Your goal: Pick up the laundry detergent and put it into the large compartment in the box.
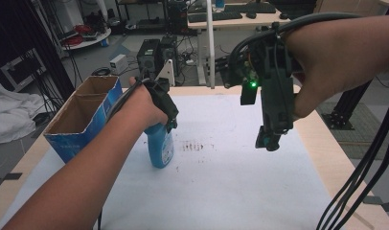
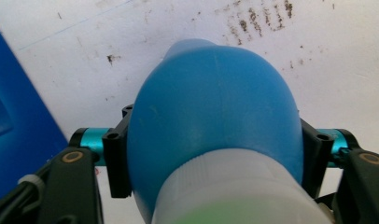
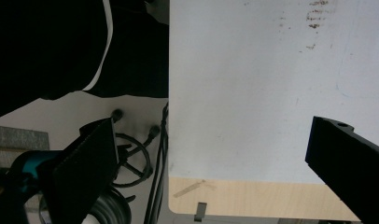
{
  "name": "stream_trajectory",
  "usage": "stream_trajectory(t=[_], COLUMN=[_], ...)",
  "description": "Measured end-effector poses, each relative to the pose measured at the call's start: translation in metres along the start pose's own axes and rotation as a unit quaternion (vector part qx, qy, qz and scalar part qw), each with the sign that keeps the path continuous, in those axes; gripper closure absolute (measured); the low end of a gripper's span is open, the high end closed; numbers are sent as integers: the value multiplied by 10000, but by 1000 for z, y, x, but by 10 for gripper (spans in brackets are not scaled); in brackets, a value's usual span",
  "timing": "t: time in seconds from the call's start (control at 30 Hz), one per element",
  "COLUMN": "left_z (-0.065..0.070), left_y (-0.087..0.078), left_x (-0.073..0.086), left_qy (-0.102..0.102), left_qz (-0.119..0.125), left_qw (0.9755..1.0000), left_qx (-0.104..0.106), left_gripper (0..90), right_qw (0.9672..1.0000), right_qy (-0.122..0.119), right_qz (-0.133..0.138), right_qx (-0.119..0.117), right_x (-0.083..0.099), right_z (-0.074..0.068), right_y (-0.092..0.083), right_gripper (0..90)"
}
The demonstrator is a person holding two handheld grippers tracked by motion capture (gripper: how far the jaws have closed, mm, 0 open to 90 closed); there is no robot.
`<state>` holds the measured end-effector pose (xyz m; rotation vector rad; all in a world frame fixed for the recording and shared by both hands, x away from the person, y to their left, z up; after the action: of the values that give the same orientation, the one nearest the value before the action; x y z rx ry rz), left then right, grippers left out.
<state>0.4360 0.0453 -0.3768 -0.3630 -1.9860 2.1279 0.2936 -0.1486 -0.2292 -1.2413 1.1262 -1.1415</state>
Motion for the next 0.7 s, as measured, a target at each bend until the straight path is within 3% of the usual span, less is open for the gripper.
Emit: stream_trajectory(t=[0.47, 0.7], left_z=[-1, -3], left_y=[0, -3], left_x=[0, 2], left_qy=[-84, 67], left_qz=[5, -39], left_qw=[9999, 9999], left_qx=[-111, -78], left_gripper=[388, 388], right_qw=[10000, 9999], right_qy=[49, 77], right_qz=[-16, -57], right_qx=[-30, -45], right_x=[1, 0], right_z=[2, 1], right_y=[2, 4], right_gripper=[14, 14])
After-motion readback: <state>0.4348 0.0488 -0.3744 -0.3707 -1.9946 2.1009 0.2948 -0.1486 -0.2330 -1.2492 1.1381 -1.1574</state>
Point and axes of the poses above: each handheld gripper's, and its own axes: y roughly forward along the jaws, x roughly out of its underside, z roughly to its right, the point moved 8 cm from there along y, roughly forward along the jaws, and after that the axes turned 1 degree about x, right-handed, at the moved point
